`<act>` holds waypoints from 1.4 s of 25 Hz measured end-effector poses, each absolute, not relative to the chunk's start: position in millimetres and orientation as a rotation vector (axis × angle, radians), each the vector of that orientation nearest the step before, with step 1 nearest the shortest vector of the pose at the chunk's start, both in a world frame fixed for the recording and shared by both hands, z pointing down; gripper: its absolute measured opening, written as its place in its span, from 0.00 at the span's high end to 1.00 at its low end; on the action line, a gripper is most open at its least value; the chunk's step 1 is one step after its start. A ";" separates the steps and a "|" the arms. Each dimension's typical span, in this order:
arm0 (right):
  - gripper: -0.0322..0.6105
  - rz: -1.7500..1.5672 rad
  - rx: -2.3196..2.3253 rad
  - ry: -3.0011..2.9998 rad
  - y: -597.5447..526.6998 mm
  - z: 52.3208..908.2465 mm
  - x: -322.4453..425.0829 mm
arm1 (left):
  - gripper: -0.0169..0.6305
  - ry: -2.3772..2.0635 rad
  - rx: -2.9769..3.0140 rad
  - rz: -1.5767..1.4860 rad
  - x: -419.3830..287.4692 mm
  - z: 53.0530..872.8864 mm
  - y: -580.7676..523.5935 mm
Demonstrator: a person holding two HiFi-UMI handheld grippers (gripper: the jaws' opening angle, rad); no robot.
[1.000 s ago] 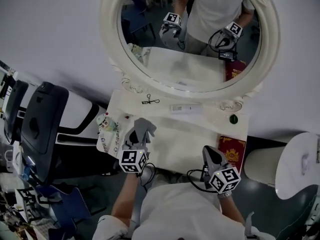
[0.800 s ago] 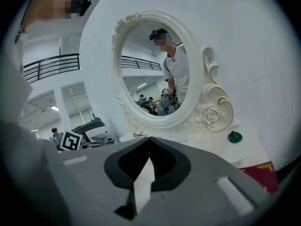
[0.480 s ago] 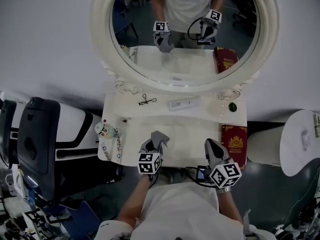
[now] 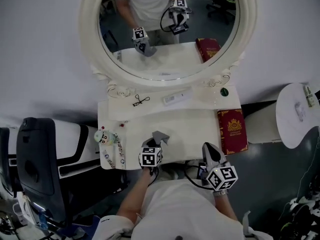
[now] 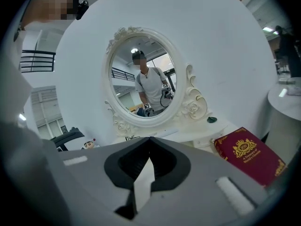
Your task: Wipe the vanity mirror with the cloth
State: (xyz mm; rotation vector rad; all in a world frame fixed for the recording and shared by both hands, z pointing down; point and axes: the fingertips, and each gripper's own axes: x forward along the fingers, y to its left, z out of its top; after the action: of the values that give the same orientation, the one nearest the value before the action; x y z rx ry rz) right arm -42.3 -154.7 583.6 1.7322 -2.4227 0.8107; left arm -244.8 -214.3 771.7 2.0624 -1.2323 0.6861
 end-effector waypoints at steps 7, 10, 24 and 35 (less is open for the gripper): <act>0.94 0.795 1.718 -2.403 -146.7 577.6 -46.1 | 0.91 -1.228 2.028 0.664 -242.5 785.7 -209.9; 0.94 0.786 1.689 -2.424 -151.2 574.5 -47.0 | 0.90 -1.260 1.996 0.643 -245.0 787.5 -212.9; 0.94 0.834 1.555 -2.509 -169.5 581.2 -12.3 | 0.68 -1.363 1.961 0.576 -230.0 755.4 -207.4; 0.94 0.784 1.354 -2.628 -188.3 591.8 -2.8 | 0.96 -1.409 2.216 0.317 -186.4 627.7 -173.5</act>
State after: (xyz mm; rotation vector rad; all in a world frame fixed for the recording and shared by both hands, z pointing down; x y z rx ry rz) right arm -2.8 -188.3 591.8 1.3538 -2.6283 0.7835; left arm -186.4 -173.5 627.7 2.2160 -1.4095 0.3165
